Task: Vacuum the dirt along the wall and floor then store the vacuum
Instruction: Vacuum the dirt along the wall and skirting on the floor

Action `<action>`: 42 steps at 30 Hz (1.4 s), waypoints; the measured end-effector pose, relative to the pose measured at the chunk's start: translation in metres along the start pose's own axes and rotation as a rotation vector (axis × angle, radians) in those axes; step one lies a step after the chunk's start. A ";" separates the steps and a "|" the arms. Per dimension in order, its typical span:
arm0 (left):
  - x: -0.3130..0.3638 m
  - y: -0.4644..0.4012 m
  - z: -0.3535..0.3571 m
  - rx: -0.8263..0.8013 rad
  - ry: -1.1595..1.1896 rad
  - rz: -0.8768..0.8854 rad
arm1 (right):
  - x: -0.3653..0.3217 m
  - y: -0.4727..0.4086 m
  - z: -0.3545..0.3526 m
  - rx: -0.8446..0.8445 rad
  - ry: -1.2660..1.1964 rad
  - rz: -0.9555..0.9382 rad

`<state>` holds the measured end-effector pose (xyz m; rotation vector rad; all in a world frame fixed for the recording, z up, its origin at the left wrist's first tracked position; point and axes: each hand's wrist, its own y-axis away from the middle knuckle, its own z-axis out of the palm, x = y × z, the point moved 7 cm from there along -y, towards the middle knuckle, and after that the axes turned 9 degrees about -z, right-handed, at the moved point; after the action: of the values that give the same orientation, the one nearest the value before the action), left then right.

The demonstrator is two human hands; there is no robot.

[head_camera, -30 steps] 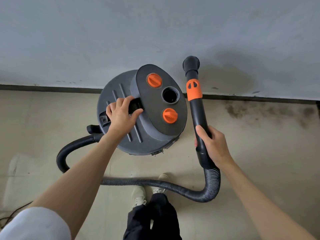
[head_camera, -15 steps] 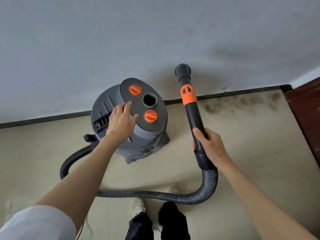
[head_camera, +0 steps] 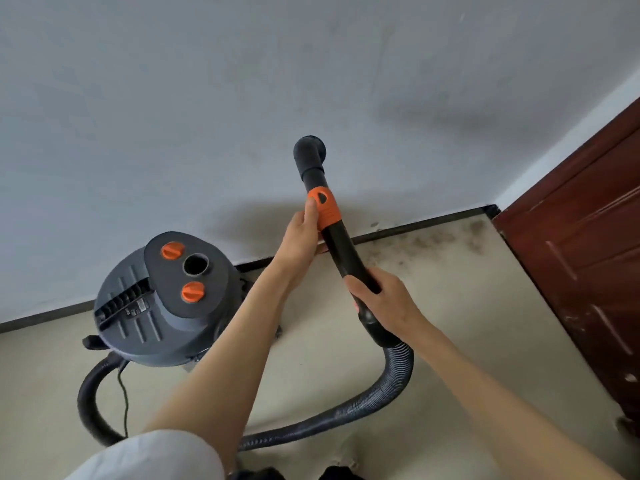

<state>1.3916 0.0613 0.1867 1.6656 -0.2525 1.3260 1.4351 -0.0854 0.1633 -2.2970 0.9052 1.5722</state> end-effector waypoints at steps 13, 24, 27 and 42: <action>0.013 -0.105 0.137 -0.046 0.295 -0.177 | 0.069 -0.079 -0.128 -0.040 0.067 -0.013; -0.115 -0.254 0.156 0.200 0.537 -0.558 | 0.228 -0.173 -0.105 -0.328 0.153 0.164; -0.159 -0.292 0.164 0.273 0.538 -0.609 | 0.281 -0.193 -0.098 -0.389 0.154 0.186; -0.471 -0.523 0.199 0.455 0.805 -0.608 | 0.619 -0.311 -0.019 -0.636 0.509 0.062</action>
<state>1.6819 0.0025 -0.4823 1.2478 1.0097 1.4971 1.7835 -0.0765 -0.4359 -3.2448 0.6209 1.4710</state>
